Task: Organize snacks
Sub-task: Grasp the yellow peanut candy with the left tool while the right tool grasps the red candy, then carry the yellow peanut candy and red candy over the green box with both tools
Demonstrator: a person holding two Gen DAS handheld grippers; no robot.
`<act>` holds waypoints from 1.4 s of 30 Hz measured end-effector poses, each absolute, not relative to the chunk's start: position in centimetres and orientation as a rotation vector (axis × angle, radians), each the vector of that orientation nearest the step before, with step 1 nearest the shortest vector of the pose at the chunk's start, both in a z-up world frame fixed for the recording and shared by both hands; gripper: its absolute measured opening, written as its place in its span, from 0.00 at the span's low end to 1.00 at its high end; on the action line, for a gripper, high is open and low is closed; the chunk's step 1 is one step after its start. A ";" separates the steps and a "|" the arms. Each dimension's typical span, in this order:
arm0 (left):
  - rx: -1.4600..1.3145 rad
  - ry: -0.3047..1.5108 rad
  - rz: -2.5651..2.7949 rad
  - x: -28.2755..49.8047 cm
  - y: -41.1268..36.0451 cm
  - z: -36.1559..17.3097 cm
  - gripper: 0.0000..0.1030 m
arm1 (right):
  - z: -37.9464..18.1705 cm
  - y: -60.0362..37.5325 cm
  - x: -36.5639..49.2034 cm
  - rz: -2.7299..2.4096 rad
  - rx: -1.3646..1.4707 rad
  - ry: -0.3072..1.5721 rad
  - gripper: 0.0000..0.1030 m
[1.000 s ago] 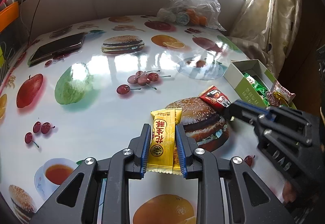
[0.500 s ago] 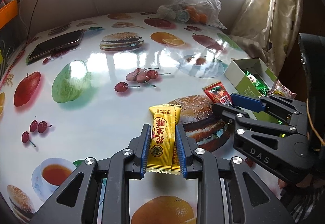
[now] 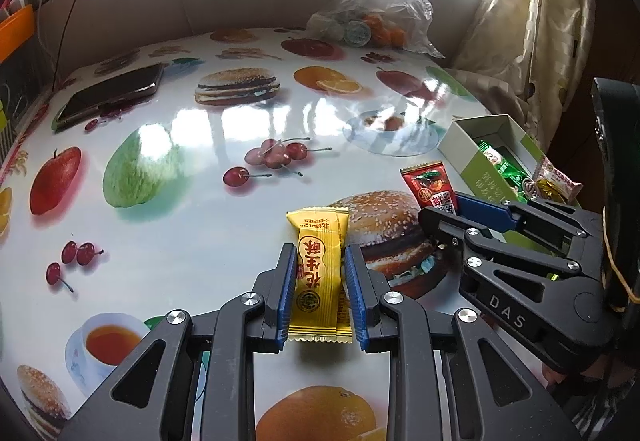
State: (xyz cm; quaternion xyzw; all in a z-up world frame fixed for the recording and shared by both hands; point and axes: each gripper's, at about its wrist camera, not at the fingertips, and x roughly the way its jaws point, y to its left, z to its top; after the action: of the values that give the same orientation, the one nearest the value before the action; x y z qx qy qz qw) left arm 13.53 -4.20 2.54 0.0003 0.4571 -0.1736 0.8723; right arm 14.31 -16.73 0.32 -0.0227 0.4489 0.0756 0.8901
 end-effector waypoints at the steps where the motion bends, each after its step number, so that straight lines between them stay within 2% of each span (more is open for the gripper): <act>1: 0.003 0.954 -0.364 13.5 -4.2 2.6 0.25 | 0.4 -16.7 14.2 0.158 -0.043 0.931 0.25; 4: 0.004 0.955 -0.363 13.2 -4.2 2.7 0.24 | 0.6 -16.8 14.0 0.155 -0.037 0.932 0.25; 13: 0.005 0.927 -0.369 12.5 -4.3 3.8 0.12 | 2.2 -17.2 12.5 0.158 -0.013 0.904 0.25; 19: 0.041 0.908 -0.356 12.4 -4.2 3.8 0.12 | 2.5 -17.4 11.8 0.158 0.001 0.901 0.25; 21: 0.015 0.919 -0.377 12.6 -4.0 3.8 0.18 | 2.5 -17.5 11.6 0.159 0.007 0.901 0.25; 23: 0.025 0.944 -0.378 13.0 -4.3 3.4 0.45 | 2.4 -17.5 11.5 0.159 0.010 0.903 0.25; 24: 0.034 0.960 -0.381 13.2 -4.5 3.1 0.49 | 2.5 -17.5 11.5 0.158 0.012 0.903 0.25; 38: 0.078 0.994 -0.299 14.4 -5.4 1.4 0.48 | 2.3 -17.9 11.8 0.154 0.028 0.909 0.25; 40: 0.086 0.990 -0.294 14.5 -5.4 1.4 0.35 | 2.3 -18.0 11.8 0.153 0.032 0.909 0.25; 41: 0.089 0.989 -0.290 14.6 -5.4 1.4 0.25 | 2.2 -18.1 11.8 0.152 0.032 0.909 0.25; 42: 0.090 0.991 -0.288 14.6 -5.4 1.4 0.25 | 2.3 -18.1 11.8 0.151 0.033 0.909 0.25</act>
State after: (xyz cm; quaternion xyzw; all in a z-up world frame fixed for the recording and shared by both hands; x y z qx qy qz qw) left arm 14.61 -5.39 1.41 0.0429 0.4737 -0.1378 0.8688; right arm 11.80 -18.07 2.25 0.0158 0.4385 0.0728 0.8956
